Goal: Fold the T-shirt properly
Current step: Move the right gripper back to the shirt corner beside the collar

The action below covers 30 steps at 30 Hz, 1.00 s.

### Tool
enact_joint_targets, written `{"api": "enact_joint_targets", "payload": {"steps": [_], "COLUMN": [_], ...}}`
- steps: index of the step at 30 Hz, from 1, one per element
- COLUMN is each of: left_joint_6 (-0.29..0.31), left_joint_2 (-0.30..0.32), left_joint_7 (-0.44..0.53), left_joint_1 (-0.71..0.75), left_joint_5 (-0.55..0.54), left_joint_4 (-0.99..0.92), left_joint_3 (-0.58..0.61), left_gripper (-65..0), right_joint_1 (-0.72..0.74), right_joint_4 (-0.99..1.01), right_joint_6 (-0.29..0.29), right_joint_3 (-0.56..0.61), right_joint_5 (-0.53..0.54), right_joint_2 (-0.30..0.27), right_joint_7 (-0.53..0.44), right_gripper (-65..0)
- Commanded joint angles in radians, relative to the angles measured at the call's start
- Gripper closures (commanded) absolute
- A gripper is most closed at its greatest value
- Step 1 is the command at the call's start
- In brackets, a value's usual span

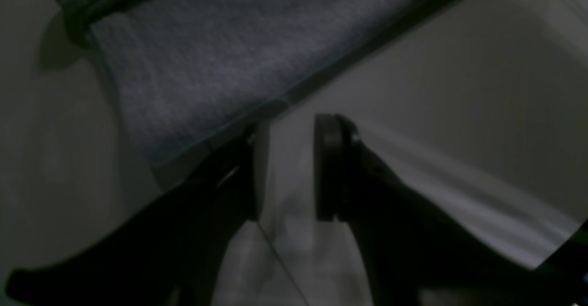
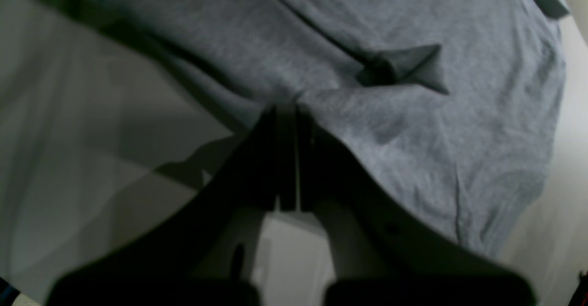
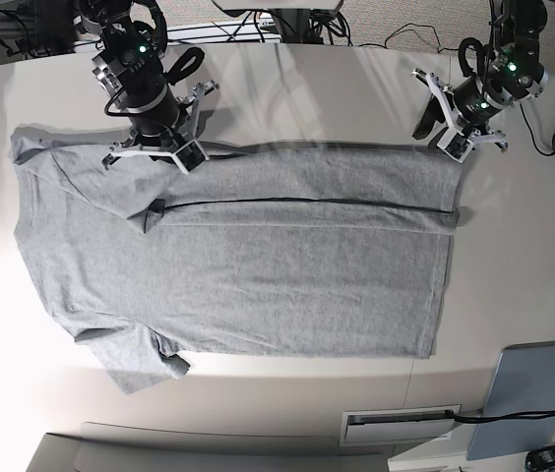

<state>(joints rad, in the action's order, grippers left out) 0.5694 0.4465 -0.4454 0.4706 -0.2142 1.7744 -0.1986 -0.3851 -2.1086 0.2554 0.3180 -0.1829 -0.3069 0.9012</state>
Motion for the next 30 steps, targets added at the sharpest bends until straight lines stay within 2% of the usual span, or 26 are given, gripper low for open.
{"api": "enact_joint_targets", "payload": {"steps": [1,3,5,11,13,15,19,22,26,30], "left_joint_6": [-0.003,-0.003,-0.003,-0.003,-0.003,-0.024,-0.078,-0.079,-0.082,-0.162], "left_joint_2": [0.014,0.014,0.014,0.014,0.014,0.014,0.013,0.013,0.002,-0.042], "left_joint_7": [0.019,0.019,0.019,0.02,0.039,0.068,0.07,0.066,0.033,0.019], "left_joint_1": [-0.002,-0.002,-0.002,-0.003,-0.005,-0.006,-0.036,-0.073,-0.129,-0.192], "left_joint_5": [-0.01,-0.01,-0.01,-0.011,-0.011,-0.033,-0.114,-0.128,-0.18,-0.216], "left_joint_4": [0.017,0.017,0.017,0.017,0.017,0.018,0.018,0.018,-0.004,-0.089], "left_joint_3": [-0.007,-0.007,-0.007,-0.007,-0.007,-0.007,-0.007,-0.007,-0.007,-0.007], "left_gripper": [-15.3,-15.3,-15.3,-15.3,-15.3,-14.2,0.0,0.0,0.0,0.0], "right_joint_1": [0.005,0.005,0.005,0.005,0.004,0.002,-0.008,-0.027,-0.032,-0.024], "right_joint_4": [-0.019,-0.019,-0.019,-0.023,-0.039,-0.065,-0.081,-0.072,0.024,0.149], "right_joint_6": [-0.004,-0.005,-0.005,-0.005,-0.023,-0.062,-0.097,-0.096,-0.072,-0.006], "right_joint_3": [-0.003,-0.003,-0.003,-0.004,-0.005,-0.018,-0.123,-0.253,-0.427,-0.518], "right_joint_5": [-0.006,-0.006,-0.005,-0.005,-0.006,-0.033,-0.072,-0.061,0.087,0.177], "right_joint_2": [-0.003,-0.003,-0.003,-0.003,-0.003,-0.003,-0.003,-0.003,-0.003,-0.003], "right_joint_7": [-0.02,-0.02,-0.02,-0.018,-0.015,-0.014,-0.011,-0.027,-0.087,-0.152], "right_gripper": [-3.4,-13.6,-19.4,-19.9,-19.7,-16.6,0.0,0.0,0.0,0.0]}}
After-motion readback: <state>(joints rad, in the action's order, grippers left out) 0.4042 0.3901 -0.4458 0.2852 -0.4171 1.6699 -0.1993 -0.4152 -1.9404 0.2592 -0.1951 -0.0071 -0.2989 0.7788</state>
